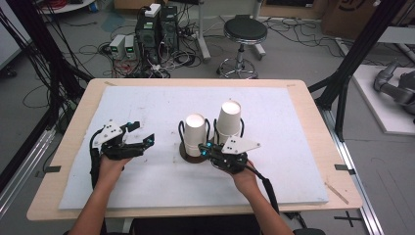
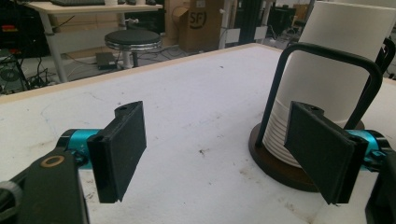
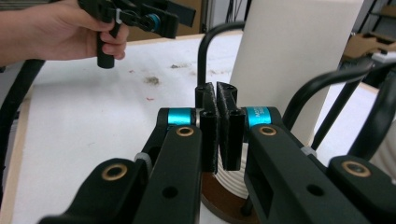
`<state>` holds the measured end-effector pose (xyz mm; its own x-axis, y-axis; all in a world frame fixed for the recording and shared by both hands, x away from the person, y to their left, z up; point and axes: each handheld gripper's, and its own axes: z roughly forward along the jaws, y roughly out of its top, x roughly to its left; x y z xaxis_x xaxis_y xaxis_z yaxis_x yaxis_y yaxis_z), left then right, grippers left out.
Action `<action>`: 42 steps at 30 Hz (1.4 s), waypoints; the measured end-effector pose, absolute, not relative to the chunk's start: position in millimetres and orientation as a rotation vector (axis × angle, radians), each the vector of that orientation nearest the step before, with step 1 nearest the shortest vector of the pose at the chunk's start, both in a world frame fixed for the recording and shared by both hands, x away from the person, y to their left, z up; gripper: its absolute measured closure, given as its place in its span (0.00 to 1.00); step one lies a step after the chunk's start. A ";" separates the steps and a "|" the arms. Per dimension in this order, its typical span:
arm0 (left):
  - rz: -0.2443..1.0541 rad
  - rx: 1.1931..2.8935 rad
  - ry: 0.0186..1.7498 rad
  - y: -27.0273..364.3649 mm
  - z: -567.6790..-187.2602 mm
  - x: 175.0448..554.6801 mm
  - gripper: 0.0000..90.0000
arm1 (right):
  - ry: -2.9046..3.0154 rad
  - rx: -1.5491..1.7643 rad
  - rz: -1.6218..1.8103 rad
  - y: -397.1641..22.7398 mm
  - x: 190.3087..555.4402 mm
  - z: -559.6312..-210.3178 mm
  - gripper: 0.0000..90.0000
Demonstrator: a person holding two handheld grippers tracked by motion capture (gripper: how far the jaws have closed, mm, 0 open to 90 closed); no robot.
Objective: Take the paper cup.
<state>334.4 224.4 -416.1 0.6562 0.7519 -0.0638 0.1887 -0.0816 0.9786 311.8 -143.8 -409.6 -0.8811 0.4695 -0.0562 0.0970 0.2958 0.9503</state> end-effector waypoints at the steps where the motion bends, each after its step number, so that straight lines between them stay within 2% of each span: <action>1: 0.560 1.621 0.788 224.3 -416.0 334.4 0.23 | 2.248 0.521 1.608 -142.9 312.3 -410.5 0.99; 17: 0.557 1.624 0.787 224.4 -416.6 333.7 0.23 | 2.277 0.625 1.530 -122.1 313.3 -435.6 1.00; 31: 0.534 1.601 0.761 218.8 -414.0 333.8 0.23 | 2.282 0.746 1.456 -114.4 318.7 -444.5 1.00; 42: 0.511 1.584 0.649 196.1 -384.9 342.0 0.23 | 2.269 0.803 1.438 -112.2 318.9 -444.5 1.00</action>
<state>342.0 196.1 -384.9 0.7403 0.6706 -0.0469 0.1114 -0.0536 0.9923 318.9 -112.2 -444.5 -0.7840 0.6205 0.0173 0.2805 0.3293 0.9016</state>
